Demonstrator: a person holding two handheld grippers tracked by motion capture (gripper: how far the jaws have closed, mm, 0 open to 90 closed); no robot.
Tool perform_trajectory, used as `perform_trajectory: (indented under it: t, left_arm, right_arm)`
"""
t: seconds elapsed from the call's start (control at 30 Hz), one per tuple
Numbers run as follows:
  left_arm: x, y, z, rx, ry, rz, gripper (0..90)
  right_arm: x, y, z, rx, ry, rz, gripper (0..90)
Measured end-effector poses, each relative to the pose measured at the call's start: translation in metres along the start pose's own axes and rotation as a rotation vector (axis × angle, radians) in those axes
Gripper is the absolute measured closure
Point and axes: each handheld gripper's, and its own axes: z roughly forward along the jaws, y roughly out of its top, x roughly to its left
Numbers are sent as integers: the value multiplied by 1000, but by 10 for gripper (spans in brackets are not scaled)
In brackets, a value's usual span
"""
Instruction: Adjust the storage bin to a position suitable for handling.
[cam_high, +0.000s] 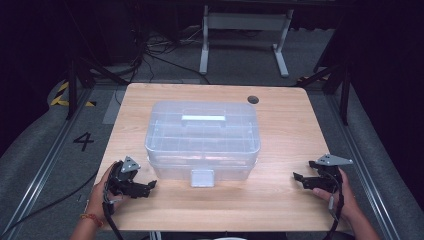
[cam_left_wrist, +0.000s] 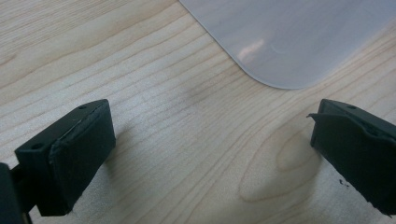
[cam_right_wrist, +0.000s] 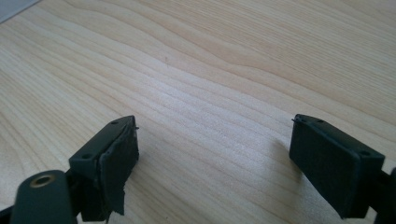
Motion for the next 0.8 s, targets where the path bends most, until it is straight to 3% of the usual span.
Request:
perform_trajectory:
  t: [0.3,0.47,0.57,0.63,0.8]
  left_arm:
    - [1,-2,-1,-8,15,-19,2]
    - [1,-4,-3,0,18,-20,3]
    - [2,-5,-4,-4,2,-11,3]
    - [4,-7,-6,1,-26,24,3]
    - [5,-10,-8,-5,-22,30,5]
  right_arm:
    - [-2,2,0,16,18,-14,147]
    - [-3,3,-2,9,33,-28,236]
    - [-2,7,-5,-20,60,-21,264]
    - [-1,14,-6,-42,85,-29,278]
    - [9,38,-16,-122,89,-81,301]
